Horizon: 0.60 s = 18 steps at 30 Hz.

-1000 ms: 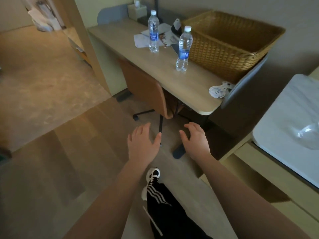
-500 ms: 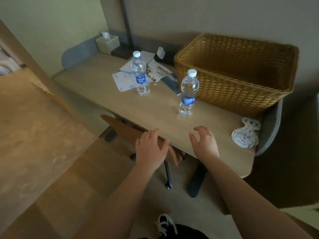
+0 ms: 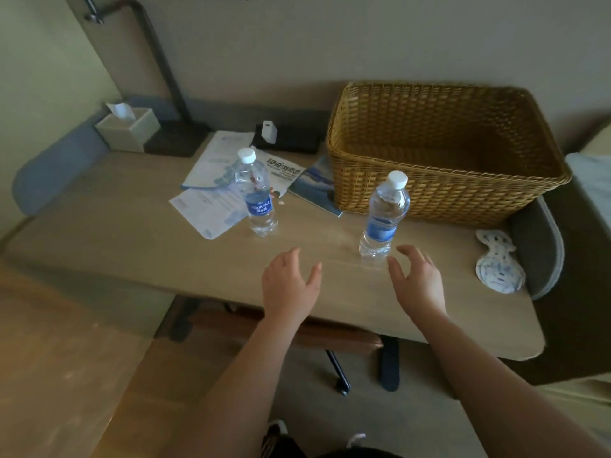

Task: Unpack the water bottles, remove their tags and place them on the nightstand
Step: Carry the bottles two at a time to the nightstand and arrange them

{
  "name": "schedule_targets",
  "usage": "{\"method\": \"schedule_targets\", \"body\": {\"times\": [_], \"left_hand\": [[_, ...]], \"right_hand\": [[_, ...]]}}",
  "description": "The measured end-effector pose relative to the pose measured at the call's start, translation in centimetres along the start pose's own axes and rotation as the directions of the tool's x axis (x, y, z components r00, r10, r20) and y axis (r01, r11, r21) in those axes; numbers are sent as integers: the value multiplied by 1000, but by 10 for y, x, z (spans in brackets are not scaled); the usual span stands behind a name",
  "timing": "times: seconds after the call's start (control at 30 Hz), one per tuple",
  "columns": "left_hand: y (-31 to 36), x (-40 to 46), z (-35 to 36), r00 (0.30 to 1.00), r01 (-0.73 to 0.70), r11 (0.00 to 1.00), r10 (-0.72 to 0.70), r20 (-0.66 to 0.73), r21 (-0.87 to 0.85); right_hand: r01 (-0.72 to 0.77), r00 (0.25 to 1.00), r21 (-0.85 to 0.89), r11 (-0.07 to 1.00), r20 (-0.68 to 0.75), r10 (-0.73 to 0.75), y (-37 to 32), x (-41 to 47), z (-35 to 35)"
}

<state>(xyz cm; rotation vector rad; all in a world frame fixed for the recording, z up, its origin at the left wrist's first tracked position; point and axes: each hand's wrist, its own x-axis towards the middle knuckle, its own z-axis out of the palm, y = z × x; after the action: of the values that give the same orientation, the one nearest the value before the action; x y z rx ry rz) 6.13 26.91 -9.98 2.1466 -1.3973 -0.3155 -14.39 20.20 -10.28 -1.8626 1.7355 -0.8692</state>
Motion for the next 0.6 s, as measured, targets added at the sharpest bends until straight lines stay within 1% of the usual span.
{"method": "schedule_targets", "body": {"times": [0.1,0.2,0.27,0.3,0.43,0.6], "left_hand": [[-26,32,-22,998,-51,998,50,-33,-24],[-47,62,-42,979,-139,986,123,-163,-92],[-53,81,-51,959,-167,974,124,-253,-156],[-54,90,-54,955,-165,966,107,-275,-198],[-53,123,-56,950,-186,923,82,-301,-337],[-53,157,-49,980,-84,866,-17,-197,-492]], "right_hand": [[-86,985,27,996,-150,89,-23,4,10],[-150,955,77,986,-248,165,-46,15,20],[-155,938,113,981,-294,182,-59,26,25],[-154,933,124,980,-307,185,-63,33,28],[-164,937,152,975,-285,202,-72,57,36],[-187,920,181,965,-311,237,-74,74,42]]}}
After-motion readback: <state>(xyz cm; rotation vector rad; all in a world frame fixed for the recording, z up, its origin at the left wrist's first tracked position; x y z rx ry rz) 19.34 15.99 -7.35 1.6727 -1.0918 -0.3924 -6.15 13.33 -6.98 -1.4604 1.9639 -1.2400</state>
